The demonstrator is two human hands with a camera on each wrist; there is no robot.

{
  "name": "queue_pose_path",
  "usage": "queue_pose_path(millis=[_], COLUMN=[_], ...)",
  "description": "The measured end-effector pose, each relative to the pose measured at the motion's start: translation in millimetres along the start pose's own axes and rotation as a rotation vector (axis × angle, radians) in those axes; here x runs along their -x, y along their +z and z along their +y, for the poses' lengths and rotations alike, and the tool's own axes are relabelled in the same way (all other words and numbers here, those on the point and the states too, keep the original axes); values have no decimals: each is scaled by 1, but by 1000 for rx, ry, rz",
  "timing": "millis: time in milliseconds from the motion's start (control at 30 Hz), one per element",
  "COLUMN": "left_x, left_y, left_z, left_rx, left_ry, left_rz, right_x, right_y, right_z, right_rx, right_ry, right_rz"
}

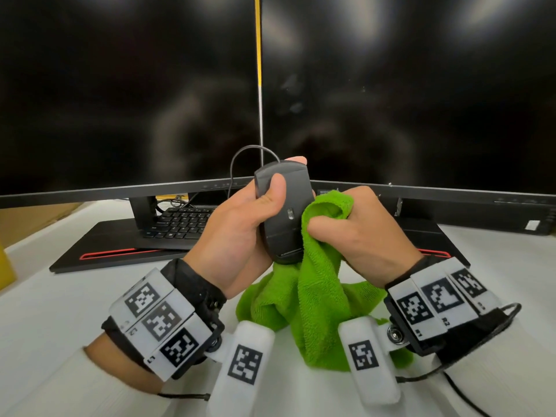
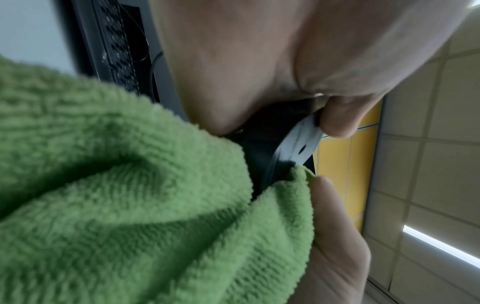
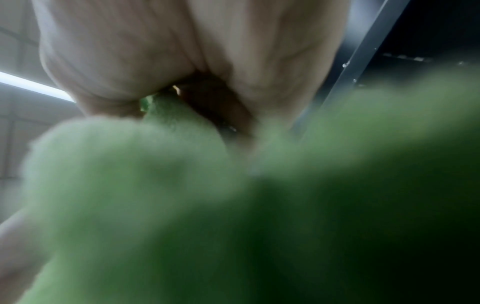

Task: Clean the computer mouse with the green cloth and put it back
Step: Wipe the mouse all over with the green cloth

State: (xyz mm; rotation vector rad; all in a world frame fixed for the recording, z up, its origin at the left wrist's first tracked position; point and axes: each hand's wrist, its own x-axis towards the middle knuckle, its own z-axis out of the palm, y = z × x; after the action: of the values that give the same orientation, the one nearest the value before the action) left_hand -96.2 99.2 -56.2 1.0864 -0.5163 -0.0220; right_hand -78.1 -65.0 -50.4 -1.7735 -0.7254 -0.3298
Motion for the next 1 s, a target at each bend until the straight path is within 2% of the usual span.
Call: queue_pose_path(millis=[133,367,667,867,1000], left_x=[-1,0,-1,0,-1], left_y=[0,1,6,0,-1], left_z=[-1,0,0,4,6], left_rx=[-1,-3,-34,-41,-35], left_ry=[-9,-15,-37,-44,-44], left_rz=[22,19,49,-1,17], right_x=[2,1,2,-2,-4], right_y=[2,-1,0,-7,-13], right_z=[-3,-2,-1,1,6], right_rx=[-75,-3,-67,68,-30], right_ry=[27,16,43,46,115], right_rz=[-82,-51,-74,-42,-87])
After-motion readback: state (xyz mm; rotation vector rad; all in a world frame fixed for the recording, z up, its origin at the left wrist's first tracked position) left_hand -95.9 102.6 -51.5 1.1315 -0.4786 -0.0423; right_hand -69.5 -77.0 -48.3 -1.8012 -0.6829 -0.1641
